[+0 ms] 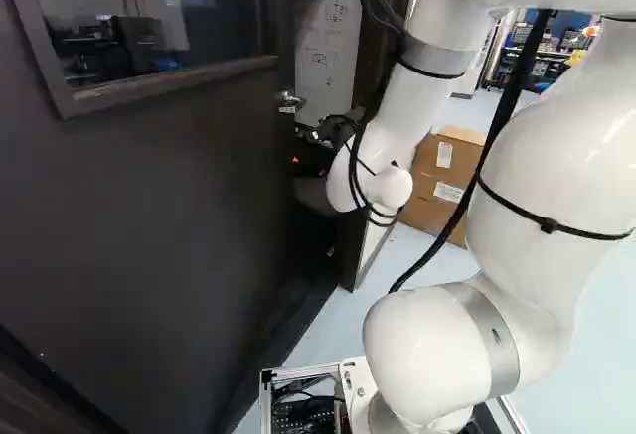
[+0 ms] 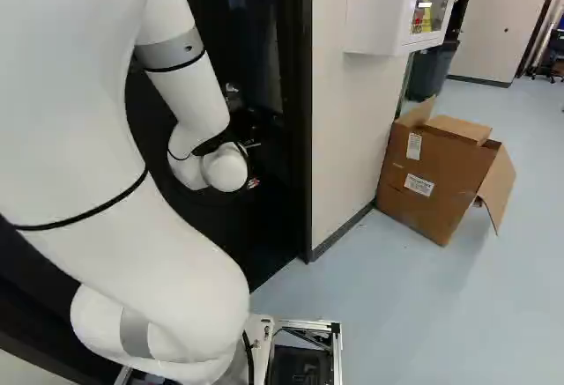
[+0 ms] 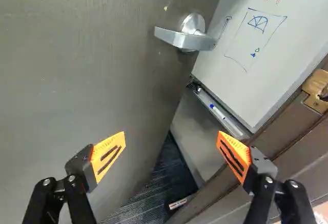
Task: Open the door and move inside
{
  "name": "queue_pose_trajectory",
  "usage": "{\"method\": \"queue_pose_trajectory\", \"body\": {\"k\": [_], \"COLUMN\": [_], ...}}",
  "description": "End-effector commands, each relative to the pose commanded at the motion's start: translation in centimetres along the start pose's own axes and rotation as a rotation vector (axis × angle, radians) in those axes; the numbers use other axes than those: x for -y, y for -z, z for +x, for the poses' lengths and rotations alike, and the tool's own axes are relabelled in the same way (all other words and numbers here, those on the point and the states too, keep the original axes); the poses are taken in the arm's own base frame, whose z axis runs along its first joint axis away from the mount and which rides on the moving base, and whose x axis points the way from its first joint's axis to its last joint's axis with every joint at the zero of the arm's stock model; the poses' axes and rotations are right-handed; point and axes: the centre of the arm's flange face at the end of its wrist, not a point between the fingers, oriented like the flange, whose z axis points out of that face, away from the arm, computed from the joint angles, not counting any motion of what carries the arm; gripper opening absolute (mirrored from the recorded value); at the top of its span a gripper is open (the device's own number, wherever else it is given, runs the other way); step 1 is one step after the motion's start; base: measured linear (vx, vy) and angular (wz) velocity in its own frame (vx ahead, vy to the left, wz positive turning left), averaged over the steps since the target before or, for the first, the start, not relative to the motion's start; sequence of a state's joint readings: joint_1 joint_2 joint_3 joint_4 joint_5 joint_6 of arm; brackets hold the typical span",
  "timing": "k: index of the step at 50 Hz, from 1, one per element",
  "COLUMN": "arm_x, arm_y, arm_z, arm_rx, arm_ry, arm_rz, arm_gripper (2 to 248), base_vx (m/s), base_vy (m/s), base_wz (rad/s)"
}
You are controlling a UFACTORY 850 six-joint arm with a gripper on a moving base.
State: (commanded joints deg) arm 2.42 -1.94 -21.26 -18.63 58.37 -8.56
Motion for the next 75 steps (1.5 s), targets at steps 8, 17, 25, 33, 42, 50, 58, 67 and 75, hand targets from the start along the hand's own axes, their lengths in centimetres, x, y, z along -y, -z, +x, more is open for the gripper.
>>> {"method": "queue_pose_trajectory", "body": {"k": [8, 17, 25, 33, 42, 50, 58, 67, 75], "arm_x": [0.1, 0.4, 0.8, 1.2, 1.9, 2.5, 3.1, 3.9, 4.6], "arm_y": [-0.7, -1.7, -2.4, -3.0, -3.5, -3.9, -4.3, -4.7, -4.8], "arm_z": [0.2, 0.5, 0.7, 0.9, 1.0, 1.1, 1.2, 1.3, 1.4], "arm_rx": [-0.001, 0.002, 0.010, 0.024, 0.041, 0.059, 0.076, 0.096, 0.112], "arm_ry": [-0.013, -0.030, -0.048, -0.067, -0.088, -0.108, -0.128, -0.151, -0.171], "arm_rz": [-0.012, -0.026, -0.040, -0.053, -0.066, -0.076, -0.086, -0.098, -0.108], "arm_gripper": [247, 247, 247, 247, 247, 247, 247, 247, 247], "base_vx": [0.000, 0.000, 0.000, 0.000, 0.000, 0.000, 0.000, 0.000, 0.000], "base_vy": [0.000, 0.000, 0.000, 0.000, 0.000, 0.000, 0.000, 0.000, 0.000], "base_wz": [0.000, 0.000, 0.000, 0.000, 0.000, 0.000, 0.000, 0.000, 0.000]}}
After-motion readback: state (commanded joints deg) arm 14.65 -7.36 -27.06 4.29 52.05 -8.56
